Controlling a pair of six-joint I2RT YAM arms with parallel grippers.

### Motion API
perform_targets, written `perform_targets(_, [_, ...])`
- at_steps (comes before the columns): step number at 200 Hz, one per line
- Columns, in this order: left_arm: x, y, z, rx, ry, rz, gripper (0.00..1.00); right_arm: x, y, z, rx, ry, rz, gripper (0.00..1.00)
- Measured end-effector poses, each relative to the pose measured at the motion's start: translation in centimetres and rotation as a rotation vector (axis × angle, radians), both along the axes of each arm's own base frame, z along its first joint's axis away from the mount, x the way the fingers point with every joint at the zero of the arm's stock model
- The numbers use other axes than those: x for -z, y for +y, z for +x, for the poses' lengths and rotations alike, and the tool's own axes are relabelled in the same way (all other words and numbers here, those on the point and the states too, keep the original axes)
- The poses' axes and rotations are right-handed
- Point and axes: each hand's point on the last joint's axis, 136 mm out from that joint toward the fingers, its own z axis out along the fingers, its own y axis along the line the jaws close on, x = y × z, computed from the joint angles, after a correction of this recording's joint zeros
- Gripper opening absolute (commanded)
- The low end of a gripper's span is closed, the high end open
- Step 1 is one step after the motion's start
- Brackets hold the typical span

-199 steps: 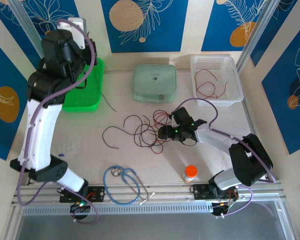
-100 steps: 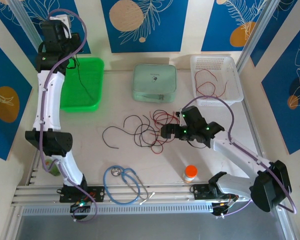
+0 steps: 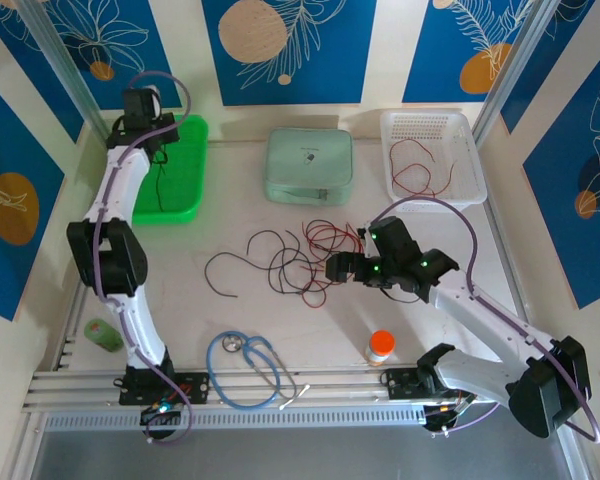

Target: Untangle the cables

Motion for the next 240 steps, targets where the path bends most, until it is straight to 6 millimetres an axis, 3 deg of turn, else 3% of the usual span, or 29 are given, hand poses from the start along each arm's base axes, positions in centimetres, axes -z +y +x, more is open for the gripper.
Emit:
perform_targets(20, [4.9, -0.1, -0.1, -0.021, 0.093, -0.040, 0.00, 0.2, -0.2, -0.3, 0.004, 0.022, -0.011, 0.99])
perform_targets(47, [9.8, -0.5, -1.8, -0.057, 0.192, -0.112, 0.00, 0.2, -0.4, -0.3, 0.014, 0.056, -0.038, 0.95])
perform_targets(69, [12.8, -0.6, -3.3, -0.098, 0.260, -0.154, 0.19, 0.3, -0.1, 0.4, 0.022, 0.087, -0.065, 0.93])
perform_targets(86, [13.5, -0.7, -4.0, -0.104, 0.287, -0.173, 0.35, 0.6, 0.0, 0.9, 0.025, 0.104, -0.088, 0.92])
perform_targets(117, [10.6, -1.1, -4.7, -0.088, 0.252, -0.189, 0.58, 1.0, 0.2, 2.0, 0.023, 0.119, -0.123, 0.91])
perform_targets(143, [5.0, -1.9, -5.2, -0.043, 0.172, -0.180, 0.68, 1.1, 0.4, 3.0, 0.022, 0.132, -0.145, 0.89])
perform_targets(171, [-1.4, -3.2, -6.9, 0.009, 0.084, -0.159, 0.71, 1.7, 0.4, 4.6, 0.025, 0.147, -0.173, 0.86])
perform_targets(188, [-4.7, -4.7, -9.2, 0.051, 0.056, -0.147, 0.71, 2.4, 0.4, 5.7, 0.020, 0.161, -0.193, 0.82])
perform_targets(209, [-7.1, -7.3, -12.9, 0.119, 0.051, -0.140, 0.70, 3.2, 0.7, 7.1, 0.004, 0.177, -0.218, 0.78])
perform_targets(222, [-7.6, -9.2, -15.5, 0.172, 0.060, -0.143, 0.69, 3.8, 1.1, 8.0, -0.012, 0.182, -0.233, 0.71])
perform_targets(240, [-6.4, -12.2, -19.4, 0.255, 0.105, -0.158, 0.67, 4.5, 1.8, 9.4, -0.027, 0.189, -0.250, 0.66])
